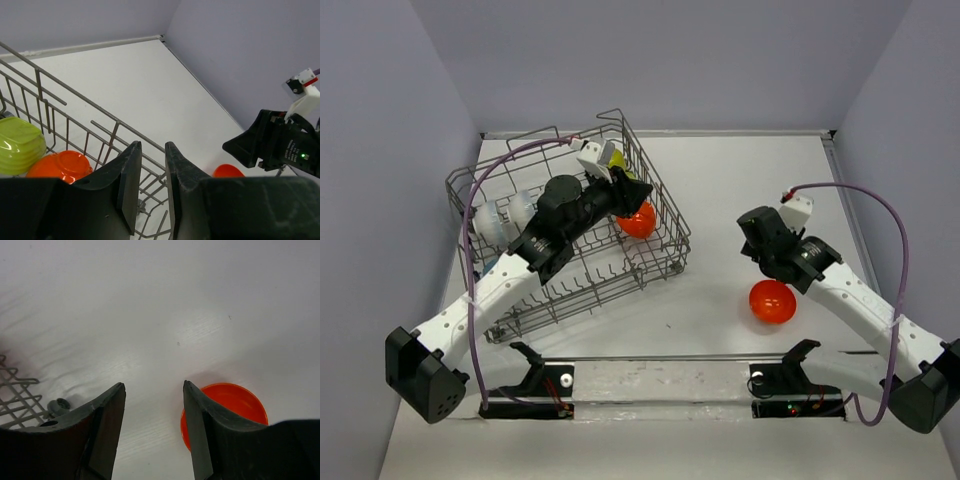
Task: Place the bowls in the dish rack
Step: Pick up the bowl from the center of the board.
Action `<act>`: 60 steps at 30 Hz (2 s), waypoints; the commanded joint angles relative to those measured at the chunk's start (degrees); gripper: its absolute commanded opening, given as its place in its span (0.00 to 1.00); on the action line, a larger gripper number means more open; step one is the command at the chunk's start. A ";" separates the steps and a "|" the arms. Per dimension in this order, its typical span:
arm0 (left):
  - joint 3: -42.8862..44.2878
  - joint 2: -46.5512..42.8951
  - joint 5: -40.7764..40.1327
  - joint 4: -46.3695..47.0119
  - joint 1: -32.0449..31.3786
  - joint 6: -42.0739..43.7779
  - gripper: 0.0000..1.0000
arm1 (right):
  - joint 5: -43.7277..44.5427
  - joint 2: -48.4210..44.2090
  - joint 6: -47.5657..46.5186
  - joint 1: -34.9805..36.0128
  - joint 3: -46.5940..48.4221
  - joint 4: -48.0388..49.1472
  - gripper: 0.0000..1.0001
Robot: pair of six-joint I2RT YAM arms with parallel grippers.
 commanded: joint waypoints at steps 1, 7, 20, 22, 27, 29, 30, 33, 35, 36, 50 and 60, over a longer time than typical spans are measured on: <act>3.81 -1.05 1.22 2.26 -1.60 0.46 0.35 | 3.08 -3.11 7.89 -1.05 -3.91 -3.75 0.56; 5.04 -0.70 1.31 3.13 -2.66 0.54 0.36 | -1.21 -4.43 9.04 -6.15 -4.45 -9.73 0.57; 6.27 2.02 5.96 6.39 -3.10 -0.34 0.39 | -15.37 -3.81 23.70 -6.77 -6.64 -16.85 0.60; 6.09 2.02 6.32 6.39 -3.19 -0.07 0.39 | -14.23 -4.60 28.70 -6.77 -7.26 -18.60 0.60; 6.18 1.85 6.93 6.74 -3.19 0.54 0.40 | -14.66 -6.28 41.18 -6.77 -8.57 -28.97 0.64; 6.27 2.20 7.64 7.09 -3.19 0.46 0.40 | -16.24 -6.28 44.89 -6.77 -8.67 -31.78 0.68; 6.27 2.37 7.81 7.27 -3.28 0.37 0.40 | -17.90 -6.63 44.90 -6.77 -8.67 -31.88 0.69; 6.01 2.73 8.25 7.71 -3.28 0.10 0.40 | -22.29 -8.12 46.74 -6.77 -10.50 -31.88 0.70; 5.74 2.82 8.34 7.97 -3.19 0.10 0.40 | -23.63 -9.88 49.46 -6.77 -13.23 -31.88 0.70; 5.39 2.82 8.34 8.06 -3.28 0.02 0.40 | -24.33 -10.40 50.69 -6.77 -14.28 -31.88 0.71; 5.39 4.31 8.61 8.41 -3.28 -0.07 0.40 | -23.37 -16.39 60.45 -6.77 -20.53 -31.79 0.69; 5.13 4.66 8.26 8.32 -3.19 -0.07 0.40 | -20.91 -17.35 63.97 -6.77 -21.58 -31.62 0.62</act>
